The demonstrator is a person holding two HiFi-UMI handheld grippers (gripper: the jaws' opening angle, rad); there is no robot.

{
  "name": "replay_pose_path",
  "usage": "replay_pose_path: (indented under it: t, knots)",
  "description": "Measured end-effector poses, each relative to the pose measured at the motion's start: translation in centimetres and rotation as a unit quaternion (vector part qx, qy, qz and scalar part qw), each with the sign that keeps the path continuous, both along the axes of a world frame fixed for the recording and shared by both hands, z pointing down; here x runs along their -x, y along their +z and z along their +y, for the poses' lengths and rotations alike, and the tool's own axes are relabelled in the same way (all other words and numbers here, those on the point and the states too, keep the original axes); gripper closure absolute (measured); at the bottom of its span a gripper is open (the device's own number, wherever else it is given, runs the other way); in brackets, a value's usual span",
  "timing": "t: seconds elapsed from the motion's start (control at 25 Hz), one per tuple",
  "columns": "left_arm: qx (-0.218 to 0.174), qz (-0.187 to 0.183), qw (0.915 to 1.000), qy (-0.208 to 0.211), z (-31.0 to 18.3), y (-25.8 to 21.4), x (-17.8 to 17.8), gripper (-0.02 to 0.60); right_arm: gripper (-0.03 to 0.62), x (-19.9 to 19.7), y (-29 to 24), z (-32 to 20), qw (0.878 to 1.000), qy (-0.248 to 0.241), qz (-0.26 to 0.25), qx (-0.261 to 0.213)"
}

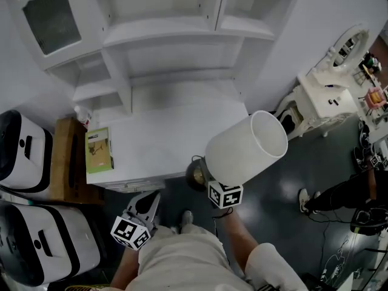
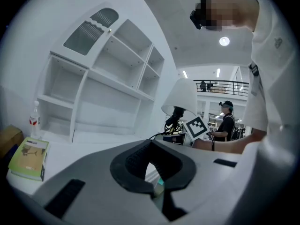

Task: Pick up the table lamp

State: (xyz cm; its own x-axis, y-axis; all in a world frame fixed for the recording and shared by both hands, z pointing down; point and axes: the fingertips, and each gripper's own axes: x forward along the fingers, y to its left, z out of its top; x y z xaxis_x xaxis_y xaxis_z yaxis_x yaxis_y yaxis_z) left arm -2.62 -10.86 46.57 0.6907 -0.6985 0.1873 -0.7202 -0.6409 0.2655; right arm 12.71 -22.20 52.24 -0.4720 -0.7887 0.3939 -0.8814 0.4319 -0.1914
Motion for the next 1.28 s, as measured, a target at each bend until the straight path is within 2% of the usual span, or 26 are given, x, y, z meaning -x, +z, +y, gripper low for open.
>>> replay_pose_path:
  t: [0.28,0.92,1.28]
  knots:
    - [-0.020,0.001,0.9989,0.042,1.8,-1.4,0.7,0.575,0.548,1.6,-1.7,5.2,1.000,0.011,0.003,-0.014]
    - [-0.018,0.017,0.9969,0.075,11.3,-1.7,10.3,0.575,0.548,11.8,-6.2,18.6,0.998,0.024,-0.026,-0.044]
    - [-0.003,0.022,0.9925,0.120,16.0,-0.5,12.1,0.575,0.549,14.7,-6.4,25.8,0.997,0.047,-0.041,-0.047]
